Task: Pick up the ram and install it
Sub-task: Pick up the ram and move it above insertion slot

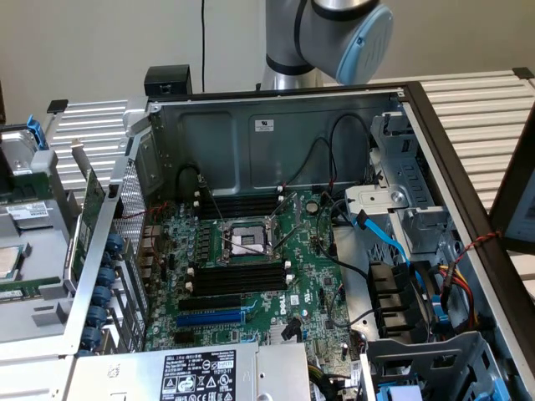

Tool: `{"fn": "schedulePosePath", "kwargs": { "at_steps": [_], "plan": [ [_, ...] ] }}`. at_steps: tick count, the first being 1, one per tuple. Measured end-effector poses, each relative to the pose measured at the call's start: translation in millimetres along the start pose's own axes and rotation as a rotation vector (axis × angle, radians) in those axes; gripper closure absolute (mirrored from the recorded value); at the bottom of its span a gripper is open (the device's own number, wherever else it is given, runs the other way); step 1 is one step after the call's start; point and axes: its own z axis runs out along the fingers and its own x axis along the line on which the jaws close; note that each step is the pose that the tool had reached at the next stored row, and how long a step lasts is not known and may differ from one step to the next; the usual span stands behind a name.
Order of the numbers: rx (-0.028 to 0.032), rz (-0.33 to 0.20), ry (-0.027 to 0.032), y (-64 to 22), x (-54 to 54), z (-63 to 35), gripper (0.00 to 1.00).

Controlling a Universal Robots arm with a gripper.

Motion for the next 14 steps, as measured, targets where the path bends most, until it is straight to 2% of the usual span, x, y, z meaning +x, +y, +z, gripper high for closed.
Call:
{"fn": "schedulePosePath", "kwargs": {
  "at_steps": [4, 6, 9, 14],
  "plan": [
    [0.001, 0.0, -0.0205, -11.6, 1.2, -13.0, 0.86],
    [0.0016, -0.001, -0.0274, -19.4, 1.6, -17.1, 0.86],
    [0.0015, -0.002, -0.0304, -33.1, 2.2, -20.2, 0.86],
    [0.0008, -0.005, -0.0308, -55.7, 3.4, -21.7, 0.86]
  ]
}}
